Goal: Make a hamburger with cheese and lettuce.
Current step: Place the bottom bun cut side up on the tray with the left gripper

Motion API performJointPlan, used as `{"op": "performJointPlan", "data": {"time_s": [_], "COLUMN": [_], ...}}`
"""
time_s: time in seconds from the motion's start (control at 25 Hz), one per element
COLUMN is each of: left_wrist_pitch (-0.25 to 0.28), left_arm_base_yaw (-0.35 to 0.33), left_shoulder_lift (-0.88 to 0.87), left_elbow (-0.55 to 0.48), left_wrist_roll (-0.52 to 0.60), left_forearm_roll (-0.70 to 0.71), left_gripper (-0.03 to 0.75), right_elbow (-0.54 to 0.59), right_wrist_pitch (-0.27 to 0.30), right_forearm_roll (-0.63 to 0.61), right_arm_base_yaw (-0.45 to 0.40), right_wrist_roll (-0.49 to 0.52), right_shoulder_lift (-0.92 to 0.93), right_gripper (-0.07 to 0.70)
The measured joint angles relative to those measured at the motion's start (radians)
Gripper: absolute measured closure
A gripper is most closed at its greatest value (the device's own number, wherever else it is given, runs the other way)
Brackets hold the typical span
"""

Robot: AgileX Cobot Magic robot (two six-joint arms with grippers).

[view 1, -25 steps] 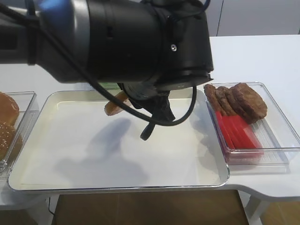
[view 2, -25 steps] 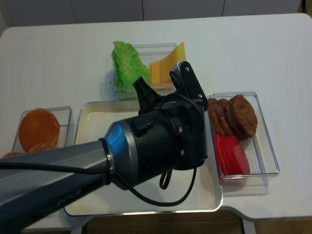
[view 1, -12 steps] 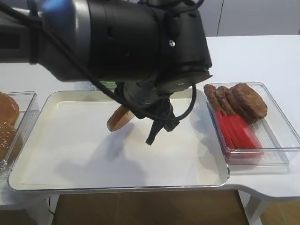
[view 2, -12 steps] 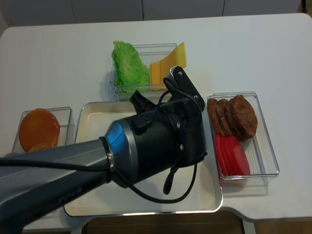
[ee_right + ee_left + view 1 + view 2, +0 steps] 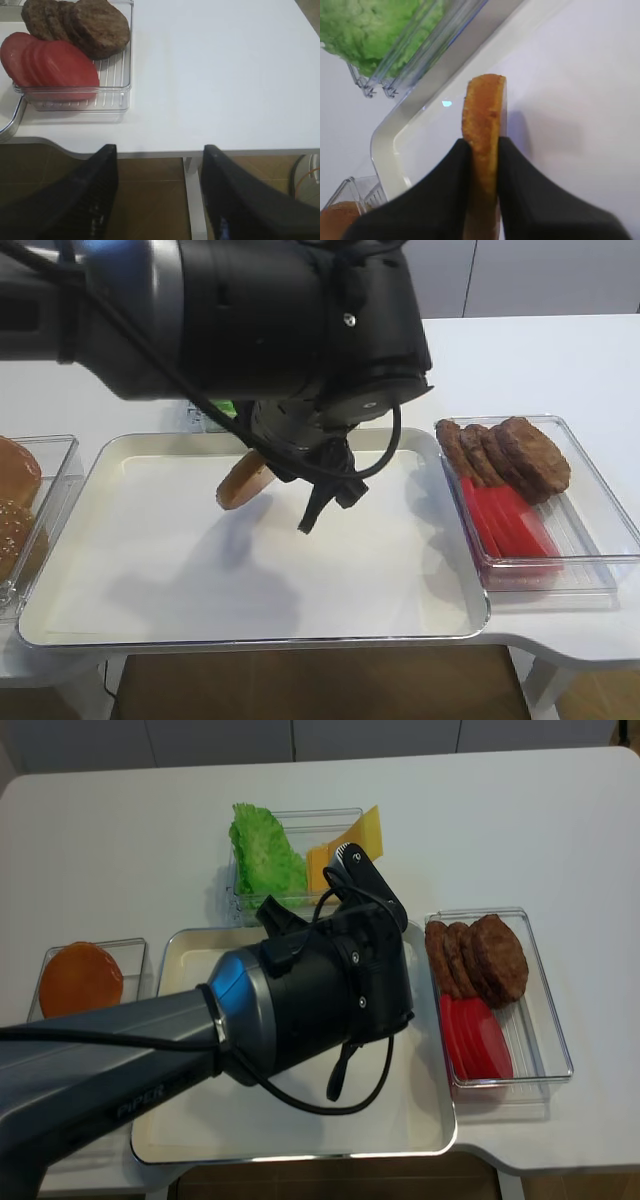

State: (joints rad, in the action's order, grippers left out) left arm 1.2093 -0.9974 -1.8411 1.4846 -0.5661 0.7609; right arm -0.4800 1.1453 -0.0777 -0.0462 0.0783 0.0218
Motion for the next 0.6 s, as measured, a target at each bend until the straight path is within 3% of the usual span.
{"op": "performJointPlan", "data": {"time_s": [0.32, 0.6], "left_wrist_pitch": [0.000, 0.000], "left_arm_base_yaw": [0.000, -0.021], "left_shoulder_lift": [0.000, 0.000], "left_elbow": [0.000, -0.002], "left_wrist_roll": [0.069, 0.023], "left_forearm_roll": [0.049, 0.049], "left_gripper": [0.597, 0.597], "right_elbow": [0.000, 0.000], "right_wrist_pitch": [0.000, 0.000], "right_forearm_roll": [0.000, 0.000], "right_arm_base_yaw": [0.000, 0.000], "right_wrist_roll": [0.000, 0.000], "right_shoulder_lift": [0.000, 0.000], "right_gripper": [0.225, 0.225]}}
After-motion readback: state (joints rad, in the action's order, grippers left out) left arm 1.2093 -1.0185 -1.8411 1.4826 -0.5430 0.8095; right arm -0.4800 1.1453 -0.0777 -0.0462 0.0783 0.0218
